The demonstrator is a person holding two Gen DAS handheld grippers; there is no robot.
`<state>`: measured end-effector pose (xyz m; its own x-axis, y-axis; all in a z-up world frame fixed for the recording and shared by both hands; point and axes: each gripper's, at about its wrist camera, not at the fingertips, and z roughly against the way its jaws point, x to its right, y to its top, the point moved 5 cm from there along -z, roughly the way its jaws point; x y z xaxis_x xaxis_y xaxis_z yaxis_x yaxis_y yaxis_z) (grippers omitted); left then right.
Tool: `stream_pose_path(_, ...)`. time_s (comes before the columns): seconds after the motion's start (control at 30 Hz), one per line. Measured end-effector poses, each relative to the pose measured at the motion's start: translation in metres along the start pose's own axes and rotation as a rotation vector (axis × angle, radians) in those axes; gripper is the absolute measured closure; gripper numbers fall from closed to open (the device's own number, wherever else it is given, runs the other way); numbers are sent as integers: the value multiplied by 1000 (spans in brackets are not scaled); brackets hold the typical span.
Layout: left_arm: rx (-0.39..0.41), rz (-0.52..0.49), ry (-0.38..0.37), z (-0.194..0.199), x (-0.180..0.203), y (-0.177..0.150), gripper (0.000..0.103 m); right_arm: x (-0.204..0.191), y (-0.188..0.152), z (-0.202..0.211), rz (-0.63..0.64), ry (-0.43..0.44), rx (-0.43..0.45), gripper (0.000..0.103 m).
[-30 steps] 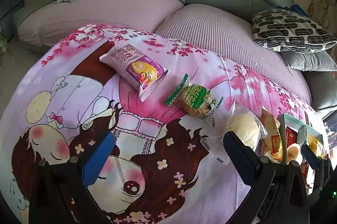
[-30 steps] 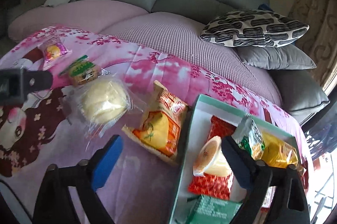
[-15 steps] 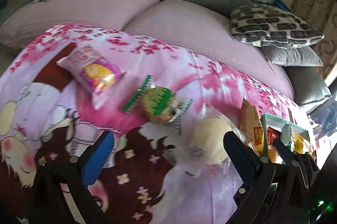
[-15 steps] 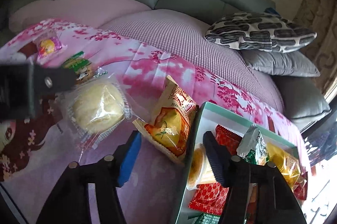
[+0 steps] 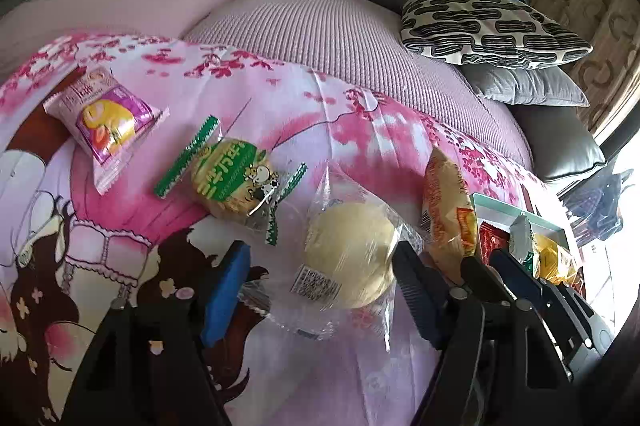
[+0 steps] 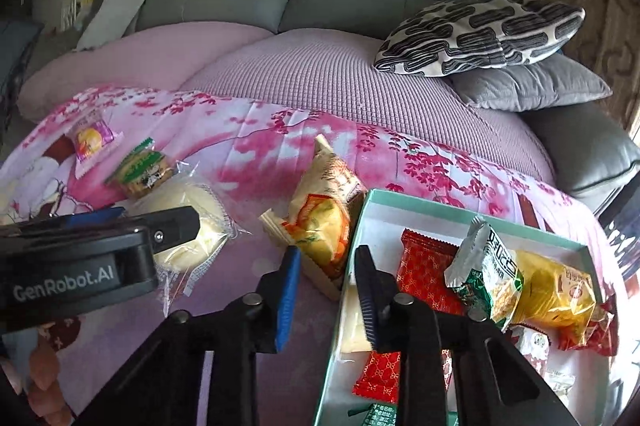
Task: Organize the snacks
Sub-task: 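Lower the right tool to the orange-yellow roll pack while the left tool approaches the wrapped bun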
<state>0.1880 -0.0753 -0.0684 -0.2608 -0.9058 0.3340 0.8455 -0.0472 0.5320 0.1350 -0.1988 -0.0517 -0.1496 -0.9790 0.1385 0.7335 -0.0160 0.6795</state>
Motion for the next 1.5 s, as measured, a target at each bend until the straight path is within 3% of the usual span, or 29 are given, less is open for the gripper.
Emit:
stream_pose_path(0.17, 0, 6, 8, 5, -1, -2, 38, 4, -1, 3, -25, 18, -2, 84)
stream_pose_path(0.33, 26, 0, 49, 17, -5, -1, 48, 4, -2, 7, -30, 37, -6, 85)
stream_pose_path(0.7, 46, 91, 59, 17, -27, 1, 49, 11, 11, 6, -144, 94, -25, 84)
stream_pose_path(0.8, 49, 105, 63, 18, -31, 2, 49, 6, 23, 5, -150, 130, -16, 80)
stream_pose_path(0.9, 49, 110, 67, 19, -34, 2, 48, -2, 35, 0, -122, 129, -21, 68)
stream_pose_path(0.97, 46, 114, 62, 19, -36, 2, 47, -5, 41, -8, -112, 105, -35, 46)
stream_pose_path(1.37, 22, 142, 42, 13, -41, 0, 41, -15, 46, -39, -94, 115, -101, 45)
stream_pose_path(1.5, 19, 141, 39, 12, -40, 0, 41, -15, 42, -49, -80, 71, -123, 45)
